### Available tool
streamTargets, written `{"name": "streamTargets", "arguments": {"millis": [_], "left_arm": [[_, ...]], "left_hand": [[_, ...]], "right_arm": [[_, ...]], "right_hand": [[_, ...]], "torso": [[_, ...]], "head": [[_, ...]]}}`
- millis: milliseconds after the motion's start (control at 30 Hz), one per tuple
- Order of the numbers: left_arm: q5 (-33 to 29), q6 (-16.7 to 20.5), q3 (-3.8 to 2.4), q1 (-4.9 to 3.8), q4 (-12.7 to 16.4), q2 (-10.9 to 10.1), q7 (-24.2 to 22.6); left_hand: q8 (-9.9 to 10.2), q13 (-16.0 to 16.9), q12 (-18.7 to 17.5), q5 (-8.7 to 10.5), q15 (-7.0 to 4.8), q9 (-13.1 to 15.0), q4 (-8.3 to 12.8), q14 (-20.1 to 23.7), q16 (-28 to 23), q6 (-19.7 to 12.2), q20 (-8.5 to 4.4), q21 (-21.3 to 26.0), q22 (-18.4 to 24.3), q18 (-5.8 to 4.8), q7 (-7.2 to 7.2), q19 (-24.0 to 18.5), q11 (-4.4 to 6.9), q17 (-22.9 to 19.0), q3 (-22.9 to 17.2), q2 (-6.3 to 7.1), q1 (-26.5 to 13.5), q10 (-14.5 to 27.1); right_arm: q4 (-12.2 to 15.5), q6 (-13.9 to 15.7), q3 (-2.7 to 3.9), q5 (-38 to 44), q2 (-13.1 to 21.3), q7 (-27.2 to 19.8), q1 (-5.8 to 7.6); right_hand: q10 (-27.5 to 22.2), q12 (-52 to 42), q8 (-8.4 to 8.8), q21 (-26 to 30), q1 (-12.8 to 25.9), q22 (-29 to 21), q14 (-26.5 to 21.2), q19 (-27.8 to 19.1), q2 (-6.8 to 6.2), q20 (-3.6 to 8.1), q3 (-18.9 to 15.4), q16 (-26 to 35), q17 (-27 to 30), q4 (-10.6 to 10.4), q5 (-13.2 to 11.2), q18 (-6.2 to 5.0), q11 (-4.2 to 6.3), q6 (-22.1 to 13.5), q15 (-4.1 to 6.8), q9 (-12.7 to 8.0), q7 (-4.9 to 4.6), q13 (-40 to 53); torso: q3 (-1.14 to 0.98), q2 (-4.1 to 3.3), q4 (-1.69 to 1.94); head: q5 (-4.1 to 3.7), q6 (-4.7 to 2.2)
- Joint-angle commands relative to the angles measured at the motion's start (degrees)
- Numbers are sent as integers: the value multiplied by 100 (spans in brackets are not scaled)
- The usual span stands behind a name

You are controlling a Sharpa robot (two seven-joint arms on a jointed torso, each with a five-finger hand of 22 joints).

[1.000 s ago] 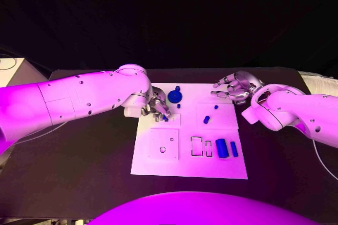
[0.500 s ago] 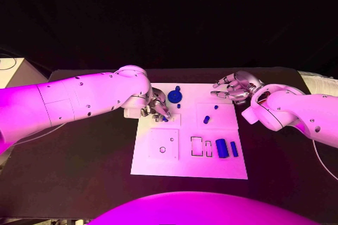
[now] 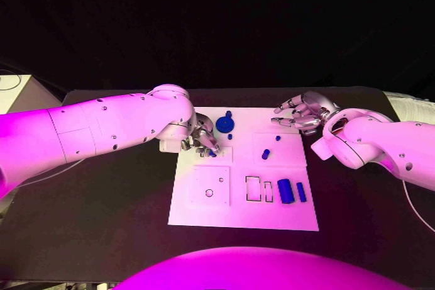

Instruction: Assemble the parts on the task board

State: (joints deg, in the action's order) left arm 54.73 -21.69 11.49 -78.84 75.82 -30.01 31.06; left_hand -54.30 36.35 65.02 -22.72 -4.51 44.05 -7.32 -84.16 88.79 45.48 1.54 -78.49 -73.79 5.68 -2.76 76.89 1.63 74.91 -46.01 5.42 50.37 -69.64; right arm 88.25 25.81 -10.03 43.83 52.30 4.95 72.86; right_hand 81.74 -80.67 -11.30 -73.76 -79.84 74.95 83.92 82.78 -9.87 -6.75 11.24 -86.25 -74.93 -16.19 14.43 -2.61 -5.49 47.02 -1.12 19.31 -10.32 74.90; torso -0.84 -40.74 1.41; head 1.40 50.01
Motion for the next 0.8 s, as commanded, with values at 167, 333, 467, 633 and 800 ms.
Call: {"name": "streamTargets", "arguments": {"millis": [167,333,467,633,800], "left_arm": [[81,-94,18,24,-47,53,8],[140,-136,20,56,-76,91,27],[143,-155,23,80,-85,115,34],[139,-165,28,100,-96,139,38],[130,-192,35,113,-97,158,42]], "left_hand": [[-37,1,36,-25,-35,-10,1474,-532,26,12,5,-22,-4,-115,22,42,9,1341,-1498,-46,-15,-47],[-40,48,60,-48,-37,-16,1489,-538,38,24,1,-36,-22,-120,26,56,13,1361,-1501,-44,-32,-78],[-45,71,72,-86,-40,-24,1507,-541,43,39,-3,-45,-32,-122,30,64,17,1370,-1500,-33,-59,-101],[-48,90,81,-114,-42,-30,1515,-543,46,48,-6,-54,-44,-125,33,72,19,1376,-1499,-30,-77,-117],[-54,102,86,-192,-48,-44,1534,-548,54,68,-13,-74,-70,-132,42,93,27,1390,-1498,-31,-115,-142]], "right_arm": [[10,-59,1,46,2,-46,-3],[12,-63,1,46,3,-47,-3],[13,-61,1,46,3,-49,-3],[16,-59,1,46,4,-51,-3],[19,-57,1,46,7,-51,-3]], "right_hand": [[-15,-5,-24,37,46,534,406,-10,1,14,-30,22,-762,-1,33,-110,27,-40,35,-9,13,607],[-15,-5,-24,37,46,534,406,-10,1,14,-30,22,-762,-1,33,-110,27,-40,35,-9,13,607],[-15,-5,-24,37,46,534,406,-10,1,14,-30,22,-762,-1,33,-110,27,-40,35,-9,13,607],[-15,-5,-24,37,46,534,406,-10,1,14,-30,22,-762,-1,33,-110,27,-40,35,-9,13,607],[-15,-5,-24,37,46,534,406,-10,1,14,-30,22,-762,-1,33,-110,27,-40,35,-9,13,607]], "torso": [[-2,0,2],[-2,0,-1],[-4,3,1],[-5,1,1],[-3,0,1]], "head": [[-8,-1],[-22,-1],[-20,-1],[-27,-1],[-31,-1]]}}
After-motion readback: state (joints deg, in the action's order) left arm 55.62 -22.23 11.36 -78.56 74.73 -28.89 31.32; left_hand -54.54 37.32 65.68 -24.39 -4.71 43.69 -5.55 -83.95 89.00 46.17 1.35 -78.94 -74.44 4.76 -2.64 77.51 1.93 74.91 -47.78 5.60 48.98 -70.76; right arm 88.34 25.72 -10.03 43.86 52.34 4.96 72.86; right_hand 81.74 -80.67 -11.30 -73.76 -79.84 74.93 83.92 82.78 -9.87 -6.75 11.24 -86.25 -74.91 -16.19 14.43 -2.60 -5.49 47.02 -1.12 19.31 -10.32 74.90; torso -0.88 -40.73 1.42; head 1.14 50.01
